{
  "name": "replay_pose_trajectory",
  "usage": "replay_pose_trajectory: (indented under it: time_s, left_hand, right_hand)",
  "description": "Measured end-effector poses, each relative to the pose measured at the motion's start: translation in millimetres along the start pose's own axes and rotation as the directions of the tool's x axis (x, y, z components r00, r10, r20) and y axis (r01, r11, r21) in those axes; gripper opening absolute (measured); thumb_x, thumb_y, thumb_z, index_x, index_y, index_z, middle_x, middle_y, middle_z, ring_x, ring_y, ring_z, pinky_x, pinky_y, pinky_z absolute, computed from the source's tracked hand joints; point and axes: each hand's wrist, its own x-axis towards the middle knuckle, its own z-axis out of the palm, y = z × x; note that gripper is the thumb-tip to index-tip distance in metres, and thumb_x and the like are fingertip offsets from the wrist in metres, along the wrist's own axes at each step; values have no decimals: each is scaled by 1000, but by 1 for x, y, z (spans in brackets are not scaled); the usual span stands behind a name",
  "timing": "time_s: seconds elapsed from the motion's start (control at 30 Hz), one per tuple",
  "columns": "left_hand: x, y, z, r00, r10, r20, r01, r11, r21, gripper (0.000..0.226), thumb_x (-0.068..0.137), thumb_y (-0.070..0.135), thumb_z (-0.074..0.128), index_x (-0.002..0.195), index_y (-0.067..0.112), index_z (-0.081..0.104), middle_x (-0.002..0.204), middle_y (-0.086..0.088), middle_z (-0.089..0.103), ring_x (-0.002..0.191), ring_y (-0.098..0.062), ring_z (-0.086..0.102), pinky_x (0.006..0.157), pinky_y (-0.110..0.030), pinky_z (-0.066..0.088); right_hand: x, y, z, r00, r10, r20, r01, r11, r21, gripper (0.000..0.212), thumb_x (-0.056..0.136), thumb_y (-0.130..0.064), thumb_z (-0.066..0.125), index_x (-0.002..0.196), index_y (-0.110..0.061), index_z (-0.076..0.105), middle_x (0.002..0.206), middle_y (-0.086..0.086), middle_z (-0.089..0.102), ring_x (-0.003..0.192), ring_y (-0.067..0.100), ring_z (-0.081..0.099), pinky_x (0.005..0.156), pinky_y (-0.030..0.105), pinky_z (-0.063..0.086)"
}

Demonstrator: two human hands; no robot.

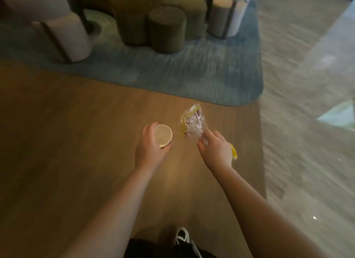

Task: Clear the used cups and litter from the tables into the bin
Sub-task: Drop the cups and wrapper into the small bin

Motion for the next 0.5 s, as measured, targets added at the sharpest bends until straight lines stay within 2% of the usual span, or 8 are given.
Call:
replay_pose_trajectory:
  time_s: [0.17,0.27,0.37,0.5]
  left_hand:
    - [46,69,94,981,142,129,-138,990,-37,75,65,35,83,128,15,48,125,-5,49,107,-26,52,80,-39,46]
    - [80,102,148,962,200,186,-191,979,-63,75,66,36,82,129,17,46,126,-3,48,105,-21,49,79,-35,43]
    - [120,133,208,943,255,215,-246,967,-69,75,67,37,81,130,22,43,126,0,46,103,-16,47,75,-31,38]
    - [194,176,303,930,266,255,-243,963,-118,75,68,36,80,131,26,41,130,3,41,105,-10,41,78,-31,37]
  right_hand:
    - [35,103,-36,981,182,-73,-182,983,-1,11,85,-23,57,86,-12,58,75,0,49,72,25,53,53,30,32]
    - [67,156,-48,953,278,-117,-278,960,16,12,85,-24,57,83,-12,57,74,1,49,71,26,52,54,30,29]
    - [110,209,-55,930,333,-153,-335,942,15,13,85,-25,57,80,-13,55,73,-1,47,68,24,50,53,30,26]
    - [199,289,-57,915,371,-162,-374,927,11,16,87,-27,55,84,-12,58,77,4,55,69,24,52,54,30,30]
